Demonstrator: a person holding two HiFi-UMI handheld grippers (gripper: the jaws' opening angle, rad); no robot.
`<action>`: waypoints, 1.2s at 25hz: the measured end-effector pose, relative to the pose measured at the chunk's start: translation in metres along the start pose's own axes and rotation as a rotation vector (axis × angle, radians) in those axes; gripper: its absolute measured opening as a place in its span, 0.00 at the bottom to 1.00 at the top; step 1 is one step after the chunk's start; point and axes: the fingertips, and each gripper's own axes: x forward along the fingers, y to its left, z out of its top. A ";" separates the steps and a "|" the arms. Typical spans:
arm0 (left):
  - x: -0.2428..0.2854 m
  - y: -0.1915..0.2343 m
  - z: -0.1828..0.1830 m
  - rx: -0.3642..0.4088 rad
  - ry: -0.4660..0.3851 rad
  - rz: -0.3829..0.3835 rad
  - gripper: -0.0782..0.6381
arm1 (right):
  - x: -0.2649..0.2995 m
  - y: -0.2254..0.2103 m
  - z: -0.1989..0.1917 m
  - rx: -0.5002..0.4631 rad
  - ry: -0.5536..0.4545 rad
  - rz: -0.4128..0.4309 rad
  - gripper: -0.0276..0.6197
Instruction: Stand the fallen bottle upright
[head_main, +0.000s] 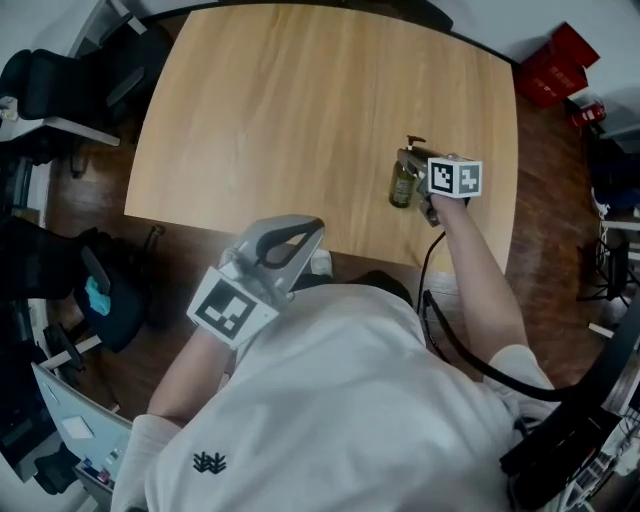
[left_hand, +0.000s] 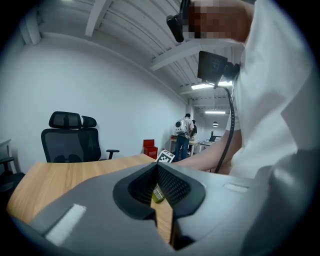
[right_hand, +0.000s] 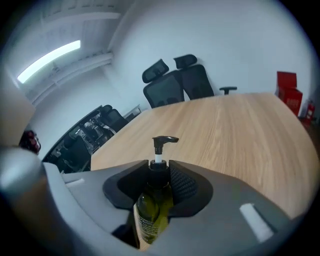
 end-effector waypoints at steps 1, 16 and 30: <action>0.002 -0.001 0.002 0.004 -0.007 -0.011 0.11 | -0.007 0.002 0.005 -0.042 -0.040 -0.012 0.24; 0.005 -0.044 -0.007 -0.015 -0.030 -0.078 0.11 | -0.042 0.031 -0.006 -0.433 -0.144 -0.186 0.35; -0.040 -0.178 -0.036 -0.037 -0.051 0.150 0.11 | -0.225 0.121 -0.128 -0.409 -0.164 0.013 0.43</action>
